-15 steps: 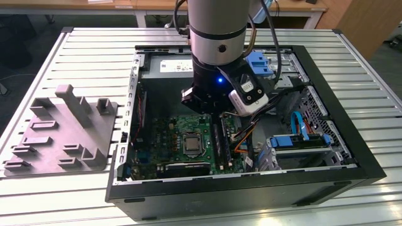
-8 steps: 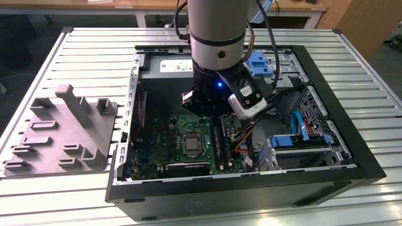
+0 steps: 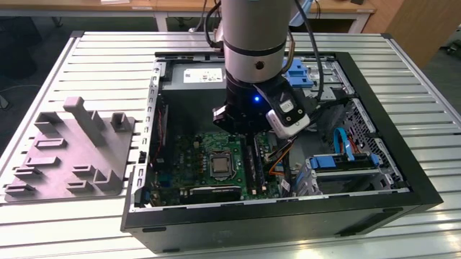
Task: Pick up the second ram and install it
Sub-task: 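Insert the second ram into the second slot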
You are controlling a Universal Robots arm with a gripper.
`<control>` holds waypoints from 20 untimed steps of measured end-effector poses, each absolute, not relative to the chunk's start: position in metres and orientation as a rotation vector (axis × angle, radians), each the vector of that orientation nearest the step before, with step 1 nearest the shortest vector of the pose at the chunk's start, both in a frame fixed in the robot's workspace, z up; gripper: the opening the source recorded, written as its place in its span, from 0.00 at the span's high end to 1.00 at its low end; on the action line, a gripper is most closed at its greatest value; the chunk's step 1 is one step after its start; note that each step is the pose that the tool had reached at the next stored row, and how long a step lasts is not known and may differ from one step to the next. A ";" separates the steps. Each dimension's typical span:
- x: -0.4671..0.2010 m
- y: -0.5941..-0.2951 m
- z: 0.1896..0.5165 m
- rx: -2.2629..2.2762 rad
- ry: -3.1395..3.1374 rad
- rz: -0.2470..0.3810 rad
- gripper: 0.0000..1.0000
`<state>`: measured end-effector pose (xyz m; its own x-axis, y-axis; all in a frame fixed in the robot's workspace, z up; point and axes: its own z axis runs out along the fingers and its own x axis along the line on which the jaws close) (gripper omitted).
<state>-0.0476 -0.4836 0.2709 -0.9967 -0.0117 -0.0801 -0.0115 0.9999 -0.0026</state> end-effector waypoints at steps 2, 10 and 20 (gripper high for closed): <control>-0.045 -0.483 0.270 -0.018 3.061 -0.003 0.89; -0.044 -0.483 0.257 -0.018 3.061 -0.003 0.89; -0.044 -0.483 0.246 -0.018 3.061 -0.002 0.89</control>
<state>-0.0440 -0.4827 0.2461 -0.9967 -0.0116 -0.0802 -0.0114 0.9999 -0.0018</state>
